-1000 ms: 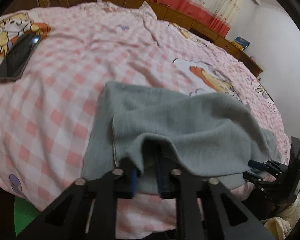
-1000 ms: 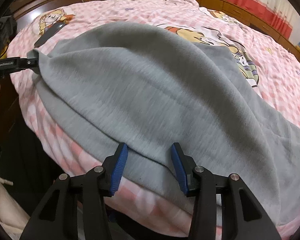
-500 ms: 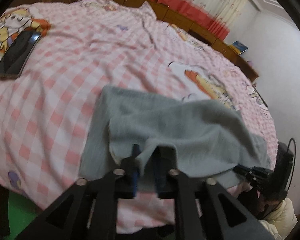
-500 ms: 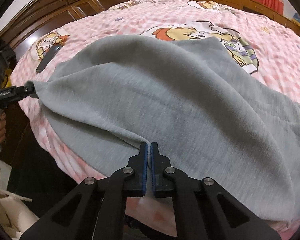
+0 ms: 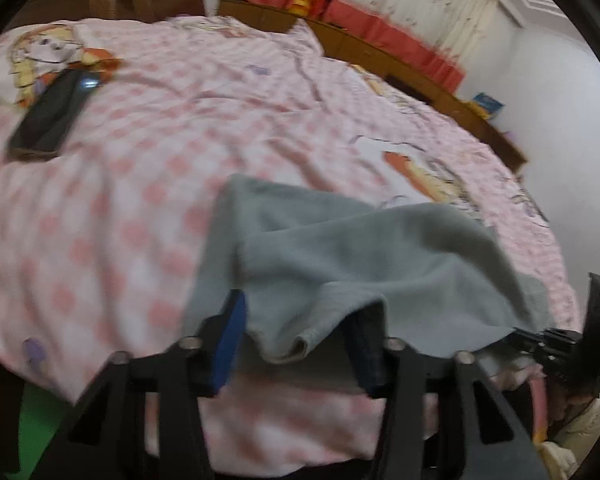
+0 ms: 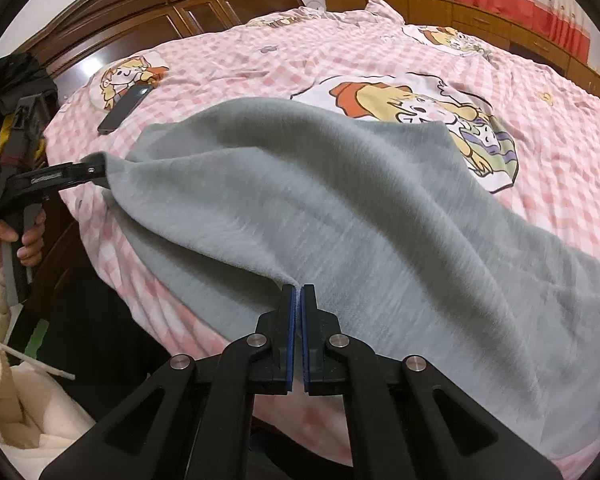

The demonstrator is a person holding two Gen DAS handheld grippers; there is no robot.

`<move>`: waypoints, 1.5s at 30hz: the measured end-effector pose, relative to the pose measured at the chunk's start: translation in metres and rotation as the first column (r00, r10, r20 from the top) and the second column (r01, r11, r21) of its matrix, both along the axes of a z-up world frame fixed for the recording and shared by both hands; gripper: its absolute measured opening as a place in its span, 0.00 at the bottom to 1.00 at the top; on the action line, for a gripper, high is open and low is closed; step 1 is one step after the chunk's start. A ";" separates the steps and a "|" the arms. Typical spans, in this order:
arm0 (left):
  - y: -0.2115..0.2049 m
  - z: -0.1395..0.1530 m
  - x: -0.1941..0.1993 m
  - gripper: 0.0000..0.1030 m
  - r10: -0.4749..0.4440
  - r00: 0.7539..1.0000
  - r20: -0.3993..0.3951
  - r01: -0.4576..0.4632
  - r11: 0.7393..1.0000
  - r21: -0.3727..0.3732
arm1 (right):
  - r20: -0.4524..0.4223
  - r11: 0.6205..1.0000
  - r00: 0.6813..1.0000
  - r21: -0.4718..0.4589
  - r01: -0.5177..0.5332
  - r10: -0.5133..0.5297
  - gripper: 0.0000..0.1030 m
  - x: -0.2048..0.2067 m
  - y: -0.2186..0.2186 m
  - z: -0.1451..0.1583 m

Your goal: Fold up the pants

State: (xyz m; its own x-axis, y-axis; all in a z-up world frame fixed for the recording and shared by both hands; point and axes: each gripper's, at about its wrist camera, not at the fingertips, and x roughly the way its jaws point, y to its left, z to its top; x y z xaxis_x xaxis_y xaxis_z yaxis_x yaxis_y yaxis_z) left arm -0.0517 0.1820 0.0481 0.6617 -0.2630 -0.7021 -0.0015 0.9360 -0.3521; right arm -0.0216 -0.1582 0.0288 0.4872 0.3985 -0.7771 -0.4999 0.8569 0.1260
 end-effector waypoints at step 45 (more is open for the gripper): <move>0.071 -0.021 -0.046 0.49 0.129 0.990 -0.061 -0.138 0.970 -0.198 | -0.153 0.837 0.866 -0.221 -0.500 0.476 0.27 0.072 0.181 0.064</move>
